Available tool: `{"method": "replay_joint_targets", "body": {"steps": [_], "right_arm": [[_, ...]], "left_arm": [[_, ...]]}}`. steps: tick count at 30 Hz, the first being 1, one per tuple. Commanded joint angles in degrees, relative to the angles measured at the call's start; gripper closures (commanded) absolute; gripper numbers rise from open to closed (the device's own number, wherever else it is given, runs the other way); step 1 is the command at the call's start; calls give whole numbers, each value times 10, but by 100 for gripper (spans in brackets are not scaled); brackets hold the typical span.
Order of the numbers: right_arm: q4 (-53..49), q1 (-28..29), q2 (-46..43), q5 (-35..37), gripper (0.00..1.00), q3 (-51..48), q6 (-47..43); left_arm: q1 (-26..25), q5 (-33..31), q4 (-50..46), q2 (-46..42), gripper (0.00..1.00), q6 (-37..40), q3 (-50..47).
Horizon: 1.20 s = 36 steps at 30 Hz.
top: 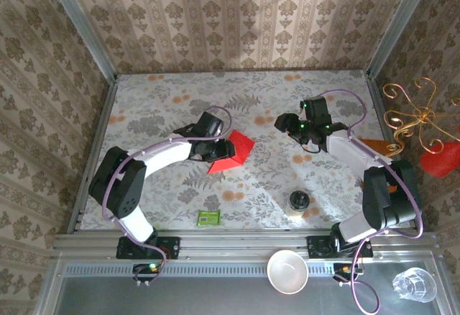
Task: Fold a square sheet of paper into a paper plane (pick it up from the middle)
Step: Turn over the paper at the center of the table, then fold the wing for the fifth time at the center of the table.
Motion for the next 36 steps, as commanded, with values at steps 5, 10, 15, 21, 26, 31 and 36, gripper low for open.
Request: {"method": "replay_joint_targets", "body": {"steps": [5,10,15,21,26,31,36], "right_arm": [[16,0,12,-21,39,-8,15],[17,6,17,-27,39,-9,20],[15,14,24,-36,40,-7,25],[-19,46,55,-69,40,5,61],[-28,97,102,-115,40,15,107],[-6,140,124,-118,41,13,136],[19,158,148,-119,44,13,148]], "left_arm": [[42,17,34,44,52,-12,18],[52,43,57,76,53,-30,22],[58,45,66,86,55,-48,9],[66,51,70,93,58,-73,-5],[72,62,71,103,63,-114,-13],[75,64,61,112,72,-129,-13],[78,68,54,117,78,-139,-18]]}}
